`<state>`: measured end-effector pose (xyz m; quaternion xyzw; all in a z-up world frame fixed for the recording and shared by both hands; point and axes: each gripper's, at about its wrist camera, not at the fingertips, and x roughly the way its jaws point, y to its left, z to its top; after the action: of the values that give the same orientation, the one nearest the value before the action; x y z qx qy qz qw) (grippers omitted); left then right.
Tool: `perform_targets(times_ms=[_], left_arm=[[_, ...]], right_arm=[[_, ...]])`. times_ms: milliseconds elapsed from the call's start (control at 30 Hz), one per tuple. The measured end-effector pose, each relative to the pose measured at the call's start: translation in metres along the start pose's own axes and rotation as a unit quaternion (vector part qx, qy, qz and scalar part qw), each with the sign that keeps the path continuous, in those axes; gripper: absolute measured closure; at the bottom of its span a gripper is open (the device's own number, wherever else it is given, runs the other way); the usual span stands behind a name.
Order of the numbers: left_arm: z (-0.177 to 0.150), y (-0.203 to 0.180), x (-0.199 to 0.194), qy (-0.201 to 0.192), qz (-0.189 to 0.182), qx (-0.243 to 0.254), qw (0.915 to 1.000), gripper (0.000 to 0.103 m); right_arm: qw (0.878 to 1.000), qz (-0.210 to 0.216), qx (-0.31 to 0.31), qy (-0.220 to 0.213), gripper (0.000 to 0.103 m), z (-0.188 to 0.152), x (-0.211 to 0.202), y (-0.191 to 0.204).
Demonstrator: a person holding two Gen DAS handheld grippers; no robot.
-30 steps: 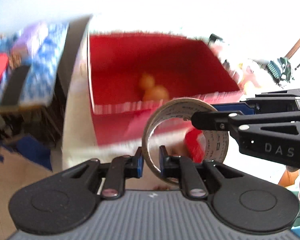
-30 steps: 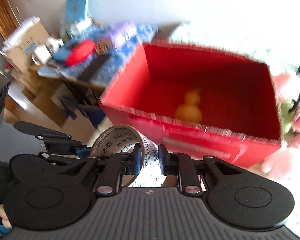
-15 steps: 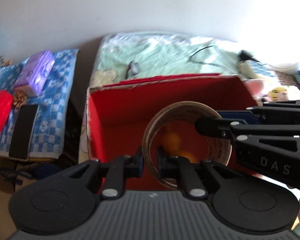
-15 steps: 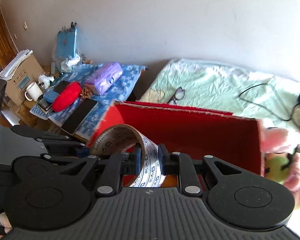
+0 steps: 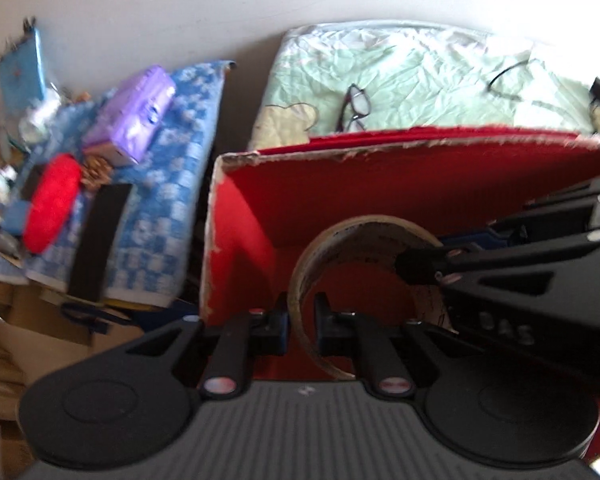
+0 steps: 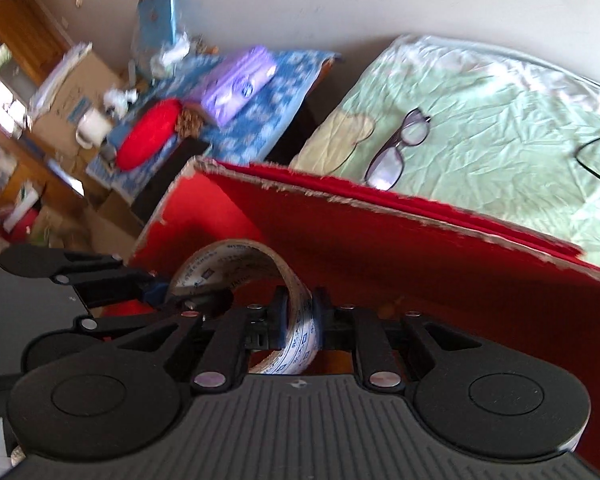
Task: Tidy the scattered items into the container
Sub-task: 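Lift the tape roll with the right gripper over the box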
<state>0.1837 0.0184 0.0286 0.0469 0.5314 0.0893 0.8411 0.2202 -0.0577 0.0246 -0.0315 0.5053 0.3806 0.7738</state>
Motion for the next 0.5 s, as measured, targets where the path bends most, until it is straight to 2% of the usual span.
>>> perform_targets(times_ms=[133, 300, 500], left_arm=[[0.0, -0.008, 0.005, -0.009, 0.043, 0.013, 0.9989, 0.09], [-0.001, -0.015, 0.009, -0.015, 0.071, 0.028, 0.9969, 0.088], [-0.005, -0.011, 0.002, -0.019, 0.055, 0.025, 0.998, 0.088]], right_arm=[[1.0, 0.005, -0.01, 0.011, 0.095, 0.004, 0.015, -0.003], [0.999, 0.031, 0.011, 0.027, 0.095, 0.006, 0.031, -0.02], [0.999, 0.02, 0.014, 0.037, 0.094, 0.002, 0.045, -0.024]])
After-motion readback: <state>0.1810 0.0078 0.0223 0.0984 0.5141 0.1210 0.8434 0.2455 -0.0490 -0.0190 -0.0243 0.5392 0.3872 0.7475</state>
